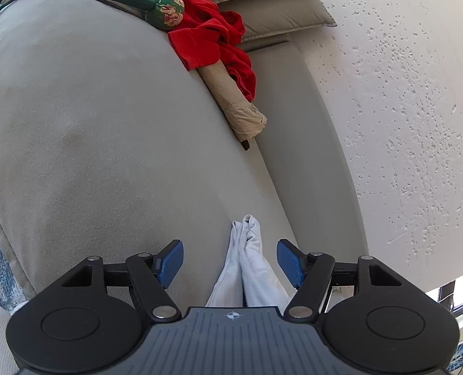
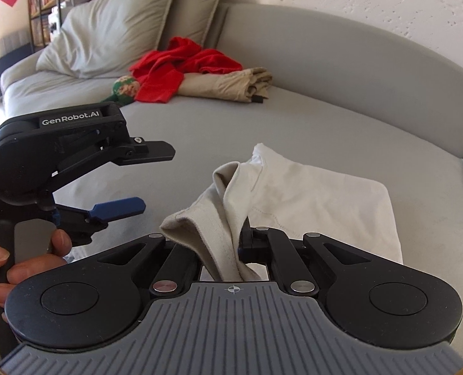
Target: Fold clothes
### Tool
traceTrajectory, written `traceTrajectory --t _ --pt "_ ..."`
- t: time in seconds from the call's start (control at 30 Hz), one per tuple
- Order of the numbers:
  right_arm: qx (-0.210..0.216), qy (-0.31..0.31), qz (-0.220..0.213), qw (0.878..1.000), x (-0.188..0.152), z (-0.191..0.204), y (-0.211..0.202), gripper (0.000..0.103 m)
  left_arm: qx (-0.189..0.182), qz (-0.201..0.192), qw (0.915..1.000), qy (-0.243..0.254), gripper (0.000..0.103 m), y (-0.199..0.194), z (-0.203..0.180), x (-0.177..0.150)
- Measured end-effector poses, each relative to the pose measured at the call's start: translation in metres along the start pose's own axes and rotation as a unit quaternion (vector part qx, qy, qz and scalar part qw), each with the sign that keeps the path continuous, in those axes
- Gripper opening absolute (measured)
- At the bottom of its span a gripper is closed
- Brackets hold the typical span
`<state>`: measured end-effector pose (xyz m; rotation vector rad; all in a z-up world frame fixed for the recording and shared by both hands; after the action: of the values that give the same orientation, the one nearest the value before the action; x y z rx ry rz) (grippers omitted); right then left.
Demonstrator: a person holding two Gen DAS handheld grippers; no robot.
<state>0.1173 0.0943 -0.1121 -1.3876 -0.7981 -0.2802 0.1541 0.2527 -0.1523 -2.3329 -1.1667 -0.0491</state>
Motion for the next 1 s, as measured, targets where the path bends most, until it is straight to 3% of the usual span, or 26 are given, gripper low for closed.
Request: traceTrajectory --t 0.1,0.13,0.17,0.23,0.33,0.4,0.47,0.57,0.63,0.7,0.73,0.77,0.83,0.93,1.0 --pt "0.081 0.006 0.02 0.996 -0.007 0.01 0.008 0.026 -0.012 -0.004 0.9999 -0.008 0.063 -0.003 0.001 0.002" --pt "0.119 0.015 0.024 0.992 -0.01 0.012 0.009 0.044 -0.015 -0.006 0.9998 -0.013 0.063 -0.004 0.002 0.003" --pt "0.158 0.024 0.028 0.987 -0.013 0.013 0.01 0.053 -0.016 -0.007 0.9998 -0.014 0.063 -0.005 0.003 0.003" --pt "0.217 0.04 0.031 0.975 -0.019 0.012 0.005 0.053 -0.018 -0.009 0.9997 -0.013 0.063 -0.007 0.003 0.004" --pt "0.247 0.032 0.037 0.968 -0.033 -0.003 -0.02 0.054 -0.021 -0.012 0.9997 -0.009 0.063 -0.009 0.002 0.005" --pt "0.236 0.039 0.048 0.97 -0.045 -0.023 -0.035 0.054 -0.013 -0.019 0.9996 0.015 0.063 -0.011 -0.004 0.002" --pt "0.219 0.062 0.051 0.972 -0.056 -0.049 -0.05 0.054 -0.004 -0.029 0.9971 0.07 0.063 -0.013 -0.019 -0.005" --pt "0.191 0.124 0.026 0.973 -0.072 -0.091 -0.072 0.054 -0.027 -0.031 0.9743 0.222 0.061 -0.012 -0.066 -0.032" --pt "0.163 0.159 -0.002 0.974 -0.082 -0.118 -0.083 0.054 -0.049 0.002 0.9535 0.297 0.056 -0.002 -0.09 -0.061" --pt "0.122 0.157 -0.016 0.98 -0.087 -0.133 -0.08 0.054 -0.041 0.04 0.9399 0.337 0.047 0.014 -0.099 -0.084" --pt "0.101 0.154 -0.022 0.983 -0.089 -0.139 -0.078 0.053 -0.013 0.045 0.9371 0.346 0.044 0.024 -0.097 -0.088" --pt "0.08 0.151 -0.027 0.985 -0.091 -0.146 -0.076 0.035 0.017 0.048 0.9337 0.354 0.044 0.033 -0.095 -0.092" --pt "0.054 0.125 -0.032 0.99 -0.09 -0.145 -0.069 0.013 0.069 0.038 0.9398 0.332 0.036 0.041 -0.082 -0.084" --pt "0.037 0.092 -0.035 0.995 -0.084 -0.137 -0.059 0.013 0.127 0.035 0.9489 0.287 0.032 0.047 -0.059 -0.072" --pt "0.032 0.072 -0.034 0.996 -0.077 -0.13 -0.052 0.015 0.151 0.047 0.9502 0.269 0.031 0.05 -0.047 -0.071"
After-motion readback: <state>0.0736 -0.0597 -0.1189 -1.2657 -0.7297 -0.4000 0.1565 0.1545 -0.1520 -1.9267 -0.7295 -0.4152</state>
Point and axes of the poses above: each gripper's, at about its wrist camera, not at the fingertips, and y roughly the way its jaws point, z to its left, x to its top, the point moved 10 cm from there along y, roughly the way its jaws point, and after that the axes turned 8 degrees about z, right-handed, at the moved point
